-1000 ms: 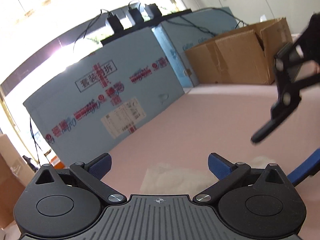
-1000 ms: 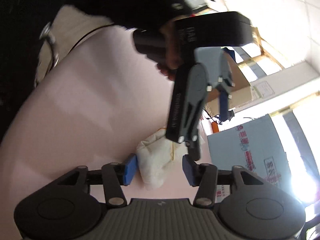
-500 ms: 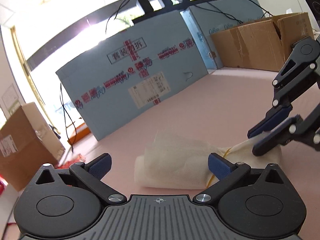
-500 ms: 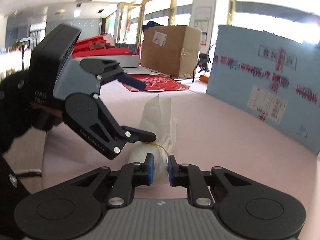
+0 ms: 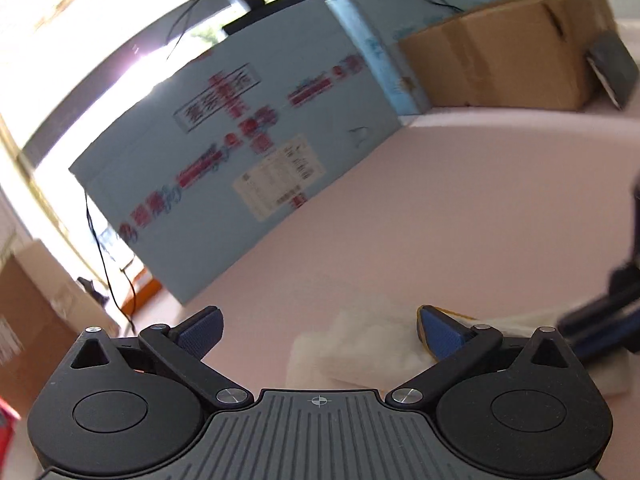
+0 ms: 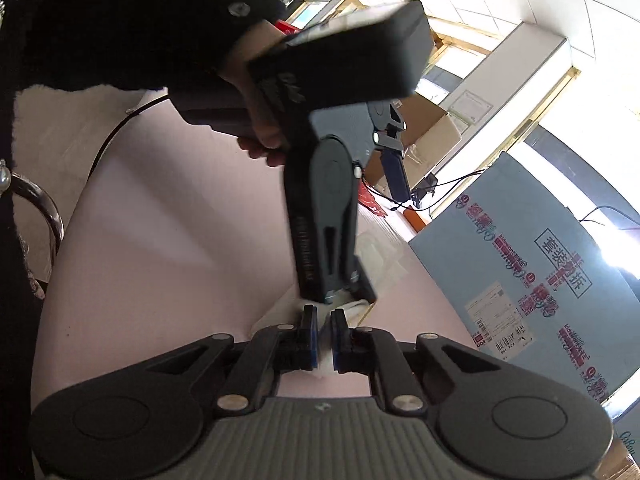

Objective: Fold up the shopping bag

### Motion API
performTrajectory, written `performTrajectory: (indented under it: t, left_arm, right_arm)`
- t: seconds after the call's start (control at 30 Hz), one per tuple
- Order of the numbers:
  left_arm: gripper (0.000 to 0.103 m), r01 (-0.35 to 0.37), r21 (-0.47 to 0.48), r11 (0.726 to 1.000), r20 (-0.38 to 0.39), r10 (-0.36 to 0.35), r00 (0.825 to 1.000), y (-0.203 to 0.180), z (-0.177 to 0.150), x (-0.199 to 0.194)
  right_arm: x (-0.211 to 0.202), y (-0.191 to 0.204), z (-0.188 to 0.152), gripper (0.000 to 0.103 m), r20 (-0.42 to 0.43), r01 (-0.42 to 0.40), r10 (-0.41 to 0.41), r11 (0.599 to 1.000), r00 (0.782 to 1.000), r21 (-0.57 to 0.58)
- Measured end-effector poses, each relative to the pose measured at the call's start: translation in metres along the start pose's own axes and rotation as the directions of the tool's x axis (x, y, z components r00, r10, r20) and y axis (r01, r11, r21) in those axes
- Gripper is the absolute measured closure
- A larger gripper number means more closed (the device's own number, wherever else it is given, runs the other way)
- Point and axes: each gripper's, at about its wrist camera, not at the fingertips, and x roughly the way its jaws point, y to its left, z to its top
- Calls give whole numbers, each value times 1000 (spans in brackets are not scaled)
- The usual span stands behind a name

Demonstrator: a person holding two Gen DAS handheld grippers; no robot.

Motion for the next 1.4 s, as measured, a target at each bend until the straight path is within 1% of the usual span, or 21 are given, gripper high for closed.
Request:
performTrajectory:
  t: [0.1, 0.13, 0.23, 0.33, 0.4, 0.47, 0.5, 0.63, 0.7, 0.83, 0.87, 0.93, 0.97, 1.0, 1.03, 1.1, 1.17, 1.2, 1.27, 1.33, 1.4]
  left_arm:
    - [0, 104, -177, 979, -36, -112, 993, 27, -11, 10]
    - [0, 134, -204, 970, -38, -145, 989, 32, -14, 8]
    - [0, 208, -193, 959, -24, -216, 976, 33, -23, -10]
    - [0, 242, -163, 957, 31, -240, 970, 32, -34, -39]
    - [0, 252, -196, 948, 86, -239, 967, 34, -38, -53]
    - [0, 250, -244, 937, 134, -223, 966, 36, -39, -58]
    - [0, 245, -277, 929, 158, -207, 966, 36, -40, -59]
    - [0, 211, -415, 885, 217, -130, 968, 41, -36, -55]
    - [0, 209, -488, 848, 240, -99, 966, 44, -35, -51]
    - [0, 231, -567, 790, 273, -83, 958, 45, -36, -47]
    - [0, 236, -583, 777, 281, -80, 956, 44, -38, -47]
    - [0, 226, -637, 737, 261, -70, 963, 43, -41, -44]
    - [0, 211, -666, 715, 239, -63, 969, 43, -43, -43]
    - [0, 194, -695, 693, 216, -56, 975, 42, -45, -42]
    - [0, 185, -723, 666, 201, -53, 978, 42, -48, -41]
    - [0, 180, -785, 593, 187, -51, 981, 41, -54, -41]
    - [0, 172, -834, 525, 168, -55, 984, 41, -61, -42]
    - [0, 166, -844, 510, 160, -56, 986, 40, -65, -44]
    - [0, 154, -848, 508, 145, -58, 988, 37, -70, -47]
    - [0, 149, -853, 501, 134, -66, 989, 32, -75, -49]
    - [0, 194, -855, 481, 165, -103, 981, 24, -78, -46]
  right_arm:
    - [-10, 1, -1, 93, -1, -1, 1, 1000, 1000, 8]
    - [-11, -2, -2, 93, 0, -7, 7, 1000, 1000, 21]
    - [-13, -13, -4, 90, -3, -29, 29, 996, 1000, 88]
    - [-12, -28, -5, 77, -9, -38, 40, 986, 999, 165]
    - [-14, -37, -6, 55, -9, -30, 33, 974, 999, 226]
    - [-18, -51, -8, 37, 4, -40, 41, 943, 999, 331]
    - [-22, -63, -11, 33, 34, -87, 80, 895, 996, 438]
    - [-19, -79, -15, 30, 55, -186, 193, 767, 980, 614]
    - [-13, -74, -13, 29, 19, -184, 216, 775, 976, 605]
    - [-5, -63, -8, 28, -86, -104, 176, 841, 981, 531]
    - [-4, -64, -9, 29, -116, -64, 143, 857, 983, 511]
    - [3, -65, -12, 29, -216, 92, 8, 891, 976, 445]
    - [6, -67, -14, 30, -264, 172, -64, 895, 962, 411]
    - [13, -74, -17, 32, -308, 228, -102, 884, 946, 408]
    - [14, -79, -20, 32, -327, 249, -106, 866, 939, 434]
    - [8, -88, -26, 31, -298, 211, -53, 823, 953, 527]
    - [-1, -99, -36, 28, -192, 84, 66, 730, 979, 679]
    - [-3, -101, -40, 27, -160, 55, 86, 697, 983, 715]
    - [-5, -107, -49, 26, -91, -5, 124, 619, 988, 785]
    - [2, -114, -54, 25, -74, -20, 144, 561, 987, 828]
    - [13, -118, -59, 26, -82, -19, 178, 501, 981, 865]
